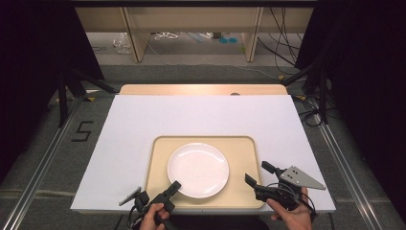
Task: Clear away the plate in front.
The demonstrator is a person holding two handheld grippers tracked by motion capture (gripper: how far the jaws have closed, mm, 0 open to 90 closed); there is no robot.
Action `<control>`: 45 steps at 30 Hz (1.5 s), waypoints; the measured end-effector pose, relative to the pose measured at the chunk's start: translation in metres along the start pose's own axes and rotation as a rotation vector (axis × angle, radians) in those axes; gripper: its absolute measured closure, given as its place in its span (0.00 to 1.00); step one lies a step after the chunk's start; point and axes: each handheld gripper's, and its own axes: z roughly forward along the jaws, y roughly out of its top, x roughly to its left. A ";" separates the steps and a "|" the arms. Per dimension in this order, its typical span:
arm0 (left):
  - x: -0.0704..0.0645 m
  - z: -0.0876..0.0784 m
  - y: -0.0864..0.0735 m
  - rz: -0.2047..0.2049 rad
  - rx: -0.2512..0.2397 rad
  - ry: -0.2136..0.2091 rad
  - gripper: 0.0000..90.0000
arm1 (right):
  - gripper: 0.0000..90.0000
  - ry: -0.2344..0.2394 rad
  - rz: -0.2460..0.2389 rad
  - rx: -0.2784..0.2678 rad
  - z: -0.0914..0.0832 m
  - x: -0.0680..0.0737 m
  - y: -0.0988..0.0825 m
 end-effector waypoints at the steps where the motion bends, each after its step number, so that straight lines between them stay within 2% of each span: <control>1: -0.001 0.000 0.000 0.009 0.005 0.019 0.87 | 0.25 0.000 -0.001 -0.001 0.000 0.000 0.000; 6: 0.000 0.000 -0.001 0.043 0.007 0.041 0.88 | 0.25 0.003 -0.009 -0.004 0.002 -0.001 0.000; 9: 0.000 0.000 0.000 0.034 -0.006 0.044 0.87 | 0.25 0.010 -0.002 0.003 0.001 0.000 0.001; 11: 0.000 0.000 0.000 0.048 -0.022 0.038 0.87 | 0.25 0.002 -0.012 -0.003 0.001 -0.001 0.000; 14: -0.003 -0.003 0.001 0.068 -0.033 0.061 0.88 | 0.25 -0.001 -0.011 -0.004 0.001 -0.001 0.000; 21: -0.003 -0.004 0.005 0.086 -0.052 0.068 0.84 | 0.25 0.011 -0.006 0.000 0.001 0.000 0.000; 23: -0.003 -0.004 0.005 0.093 -0.055 0.070 0.83 | 0.25 -0.002 -0.013 -0.003 0.001 0.000 0.000; 25: -0.005 -0.005 0.005 0.138 -0.061 0.073 0.82 | 0.25 -0.003 -0.009 -0.002 0.001 -0.001 0.001; 27: -0.010 -0.005 0.006 0.161 -0.062 0.054 0.78 | 0.25 0.005 -0.005 -0.009 0.001 0.000 0.001; 28: -0.010 -0.005 0.006 0.161 -0.062 0.054 0.77 | 0.25 0.001 -0.014 -0.008 0.000 0.000 0.001; 34: -0.014 -0.006 0.009 0.234 -0.061 0.049 0.74 | 0.25 -0.001 -0.007 -0.006 -0.001 0.000 0.001; 36: -0.017 -0.007 0.011 0.282 -0.066 0.047 0.71 | 0.25 -0.001 -0.010 -0.009 -0.001 0.000 0.001; 37: -0.020 -0.009 0.013 0.321 -0.082 0.051 0.70 | 0.25 0.003 -0.009 -0.008 -0.001 0.000 0.001; 38: -0.020 -0.009 0.013 0.321 -0.082 0.051 0.69 | 0.25 0.003 -0.009 -0.008 -0.001 0.000 0.001; 41: -0.023 -0.013 0.018 0.413 -0.102 0.071 0.66 | 0.25 0.007 -0.002 -0.005 -0.002 0.001 0.001; 42: -0.024 -0.014 0.019 0.423 -0.107 0.074 0.66 | 0.25 0.007 -0.002 -0.005 -0.002 0.001 0.001; 43: -0.025 -0.016 0.021 0.449 -0.112 0.078 0.65 | 0.25 0.007 -0.003 -0.005 -0.002 0.000 0.001; 44: -0.026 -0.018 0.023 0.498 -0.117 0.084 0.64 | 0.25 0.006 -0.002 -0.007 -0.001 0.000 0.001; 45: -0.028 -0.019 0.025 0.510 -0.127 0.088 0.63 | 0.25 -0.002 -0.009 -0.012 -0.001 0.000 0.001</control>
